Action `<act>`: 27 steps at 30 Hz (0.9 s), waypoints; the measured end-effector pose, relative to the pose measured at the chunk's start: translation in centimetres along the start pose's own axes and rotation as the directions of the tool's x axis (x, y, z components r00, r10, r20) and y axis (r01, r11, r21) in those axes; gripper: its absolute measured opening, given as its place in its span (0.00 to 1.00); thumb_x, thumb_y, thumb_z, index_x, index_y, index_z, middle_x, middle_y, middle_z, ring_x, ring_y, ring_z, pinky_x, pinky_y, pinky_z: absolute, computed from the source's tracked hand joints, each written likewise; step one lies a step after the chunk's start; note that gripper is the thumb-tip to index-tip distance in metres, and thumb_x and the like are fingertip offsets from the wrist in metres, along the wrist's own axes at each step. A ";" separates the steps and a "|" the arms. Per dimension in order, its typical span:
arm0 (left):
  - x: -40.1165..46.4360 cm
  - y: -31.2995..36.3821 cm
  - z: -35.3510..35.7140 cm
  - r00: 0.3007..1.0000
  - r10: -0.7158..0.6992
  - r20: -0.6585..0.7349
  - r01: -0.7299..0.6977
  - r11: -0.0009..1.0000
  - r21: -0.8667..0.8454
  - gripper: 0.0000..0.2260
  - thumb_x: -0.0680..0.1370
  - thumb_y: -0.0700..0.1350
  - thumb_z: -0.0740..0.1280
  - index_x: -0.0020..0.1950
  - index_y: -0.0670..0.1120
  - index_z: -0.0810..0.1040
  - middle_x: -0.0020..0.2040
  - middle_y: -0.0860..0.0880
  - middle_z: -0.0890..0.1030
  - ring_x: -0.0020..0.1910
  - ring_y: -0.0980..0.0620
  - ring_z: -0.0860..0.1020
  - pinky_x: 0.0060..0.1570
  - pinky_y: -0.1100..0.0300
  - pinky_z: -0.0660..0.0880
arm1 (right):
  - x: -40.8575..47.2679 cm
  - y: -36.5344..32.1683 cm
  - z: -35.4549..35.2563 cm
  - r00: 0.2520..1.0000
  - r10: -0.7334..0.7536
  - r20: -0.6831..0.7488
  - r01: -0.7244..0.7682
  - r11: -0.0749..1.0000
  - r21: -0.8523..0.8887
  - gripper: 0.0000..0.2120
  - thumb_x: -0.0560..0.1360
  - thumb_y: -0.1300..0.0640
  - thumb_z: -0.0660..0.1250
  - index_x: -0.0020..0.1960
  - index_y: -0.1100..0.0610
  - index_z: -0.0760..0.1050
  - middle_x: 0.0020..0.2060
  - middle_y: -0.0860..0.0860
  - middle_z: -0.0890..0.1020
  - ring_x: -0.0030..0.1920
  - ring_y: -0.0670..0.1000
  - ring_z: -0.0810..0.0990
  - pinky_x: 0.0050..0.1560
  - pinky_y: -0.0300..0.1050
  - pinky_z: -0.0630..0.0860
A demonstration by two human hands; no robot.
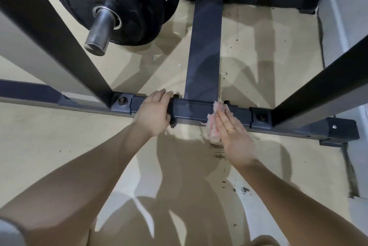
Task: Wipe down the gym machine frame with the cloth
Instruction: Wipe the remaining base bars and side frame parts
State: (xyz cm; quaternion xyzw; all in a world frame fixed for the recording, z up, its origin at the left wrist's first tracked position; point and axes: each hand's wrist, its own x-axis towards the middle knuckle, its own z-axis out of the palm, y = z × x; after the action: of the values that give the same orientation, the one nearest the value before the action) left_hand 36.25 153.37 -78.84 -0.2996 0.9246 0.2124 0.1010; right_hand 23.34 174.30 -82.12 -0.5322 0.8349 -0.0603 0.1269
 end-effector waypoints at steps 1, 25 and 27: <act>-0.3 -0.6 0.2 1.000 -0.023 0.000 0.023 0.999 0.039 0.30 0.76 0.40 0.62 0.76 0.43 0.55 0.76 0.42 0.57 0.74 0.44 0.54 0.72 0.57 0.51 | 0.1 -0.8 0.2 0.999 -0.020 -0.035 0.020 1.000 -0.006 0.28 0.76 0.67 0.44 0.76 0.62 0.52 0.76 0.55 0.50 0.77 0.55 0.50 0.76 0.45 0.50; -1.2 3.7 0.8 0.997 -0.027 0.072 0.014 0.983 0.182 0.34 0.78 0.42 0.60 0.77 0.43 0.43 0.78 0.44 0.42 0.77 0.45 0.45 0.73 0.55 0.48 | -1.7 1.0 -1.5 0.928 -0.371 0.033 0.359 0.866 -0.349 0.29 0.72 0.75 0.46 0.73 0.69 0.54 0.73 0.59 0.64 0.73 0.54 0.63 0.68 0.41 0.65; -0.9 5.9 1.3 0.989 0.111 0.100 -0.126 0.979 0.161 0.32 0.77 0.39 0.59 0.77 0.44 0.45 0.78 0.46 0.43 0.77 0.47 0.44 0.73 0.56 0.47 | -1.8 0.2 -3.1 0.919 -0.386 0.076 0.380 0.820 -0.428 0.31 0.70 0.75 0.49 0.73 0.67 0.60 0.74 0.60 0.61 0.74 0.58 0.61 0.72 0.46 0.62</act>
State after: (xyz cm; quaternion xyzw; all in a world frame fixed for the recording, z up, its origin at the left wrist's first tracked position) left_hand 33.53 158.73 -77.78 -0.2246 0.9498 0.1533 0.1548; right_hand 23.04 175.95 -78.91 -0.7031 0.7040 0.0994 -0.0158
